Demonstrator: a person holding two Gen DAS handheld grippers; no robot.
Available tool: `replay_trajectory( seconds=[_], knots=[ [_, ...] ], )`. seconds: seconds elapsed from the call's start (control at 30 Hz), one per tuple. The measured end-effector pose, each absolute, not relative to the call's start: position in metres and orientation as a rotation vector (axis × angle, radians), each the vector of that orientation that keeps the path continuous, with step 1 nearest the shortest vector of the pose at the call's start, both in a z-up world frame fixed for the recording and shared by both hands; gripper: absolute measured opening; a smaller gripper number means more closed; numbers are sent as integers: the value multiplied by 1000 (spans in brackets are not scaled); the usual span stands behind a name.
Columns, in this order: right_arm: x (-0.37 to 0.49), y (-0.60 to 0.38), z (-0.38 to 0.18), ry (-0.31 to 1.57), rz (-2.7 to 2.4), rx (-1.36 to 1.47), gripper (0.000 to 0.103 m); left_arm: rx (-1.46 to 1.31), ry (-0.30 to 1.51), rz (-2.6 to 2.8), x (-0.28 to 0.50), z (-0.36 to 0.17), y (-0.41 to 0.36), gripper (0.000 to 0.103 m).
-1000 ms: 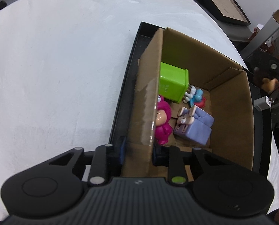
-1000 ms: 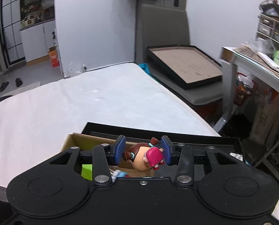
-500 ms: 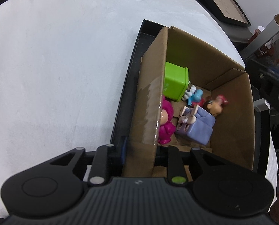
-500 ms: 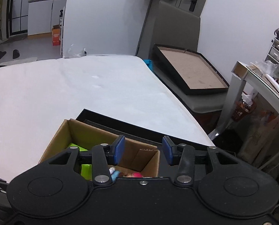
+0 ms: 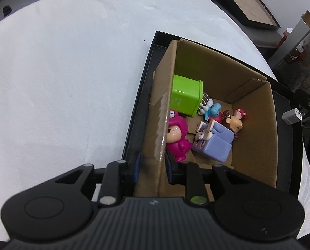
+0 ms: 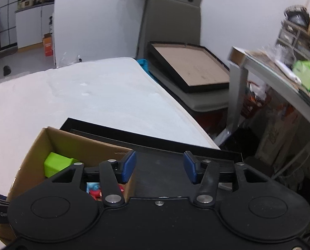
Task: Organize rigid objects
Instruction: 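Carry the girl figurine into the box and open the right gripper, then move the right gripper to the white plug adapter and grasp it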
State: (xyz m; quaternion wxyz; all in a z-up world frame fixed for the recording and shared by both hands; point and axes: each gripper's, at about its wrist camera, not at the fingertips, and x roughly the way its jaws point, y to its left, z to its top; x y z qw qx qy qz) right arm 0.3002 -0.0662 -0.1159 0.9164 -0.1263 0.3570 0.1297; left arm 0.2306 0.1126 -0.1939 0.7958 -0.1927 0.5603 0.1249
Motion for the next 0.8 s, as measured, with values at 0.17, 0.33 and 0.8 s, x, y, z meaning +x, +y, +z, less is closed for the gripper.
replay_trajectory(
  seconds=[0.17, 0.33, 0.8],
  knots=[
    [311, -90, -118, 766, 268, -203, 56, -390, 1202, 298, 234, -186, 108, 33],
    [320, -108, -123, 758, 243, -227, 60, -350, 1193, 336, 240, -179, 99, 48],
    [353, -177, -170, 762, 57, -55, 63, -259, 1203, 407, 258, -177, 74, 64]
  ],
)
